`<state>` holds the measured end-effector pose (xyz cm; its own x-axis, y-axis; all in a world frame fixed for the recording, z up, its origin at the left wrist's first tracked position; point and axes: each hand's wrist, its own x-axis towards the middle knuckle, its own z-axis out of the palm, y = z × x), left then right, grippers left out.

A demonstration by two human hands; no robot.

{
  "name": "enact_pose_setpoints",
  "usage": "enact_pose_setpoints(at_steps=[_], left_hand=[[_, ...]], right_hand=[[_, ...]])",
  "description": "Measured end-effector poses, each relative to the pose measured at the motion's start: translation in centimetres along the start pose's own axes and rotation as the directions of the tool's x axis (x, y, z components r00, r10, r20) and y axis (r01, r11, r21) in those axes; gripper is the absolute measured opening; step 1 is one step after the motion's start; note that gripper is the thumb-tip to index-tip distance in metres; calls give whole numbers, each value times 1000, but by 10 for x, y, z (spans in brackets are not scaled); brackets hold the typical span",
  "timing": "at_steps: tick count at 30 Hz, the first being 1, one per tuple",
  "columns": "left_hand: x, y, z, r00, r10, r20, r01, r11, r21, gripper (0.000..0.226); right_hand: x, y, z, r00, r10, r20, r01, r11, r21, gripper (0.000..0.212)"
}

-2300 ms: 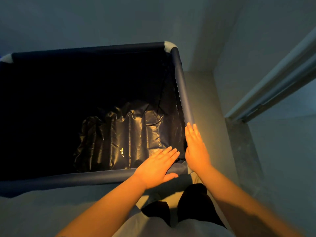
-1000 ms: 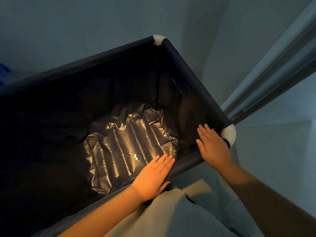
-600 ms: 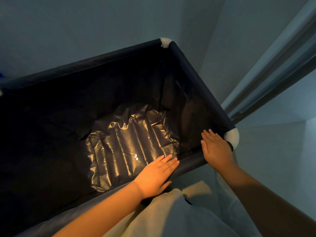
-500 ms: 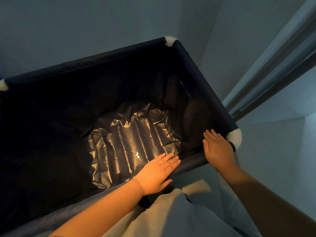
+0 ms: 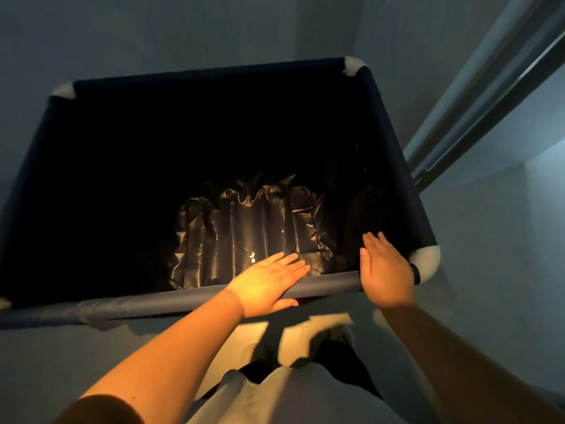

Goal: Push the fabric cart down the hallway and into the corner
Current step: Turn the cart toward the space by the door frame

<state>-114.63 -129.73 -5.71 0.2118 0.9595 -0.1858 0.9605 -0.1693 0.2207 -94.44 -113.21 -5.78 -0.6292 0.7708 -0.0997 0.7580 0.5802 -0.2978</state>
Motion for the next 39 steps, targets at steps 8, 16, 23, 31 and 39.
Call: enact_pose_setpoints(at_steps=[8, 16, 23, 31, 39], left_hand=[[-61, -94, -7, 992, -123, -9, 123, 992, 30, 78], [-94, -169, -20, 949, -313, -45, 314, 949, 31, 87], [-106, -212, -29, 924, -379, -39, 380, 925, 16, 90], [-105, -213, -34, 915, -397, -72, 395, 918, -31, 83], [-86, -166, -24, 882, -451, -134, 444, 893, -76, 83]], right_hand=[[-13, -105, 33, 999, -40, 7, 39, 996, 76, 47], [4, -199, 59, 998, -5, 57, 1, 997, 75, 49], [17, -247, 72, 995, -56, 79, 49, 995, 87, 47], [20, -248, 72, 986, -161, -36, 161, 987, 1, 33], [25, -192, 66, 966, -237, 104, 236, 971, 27, 46]])
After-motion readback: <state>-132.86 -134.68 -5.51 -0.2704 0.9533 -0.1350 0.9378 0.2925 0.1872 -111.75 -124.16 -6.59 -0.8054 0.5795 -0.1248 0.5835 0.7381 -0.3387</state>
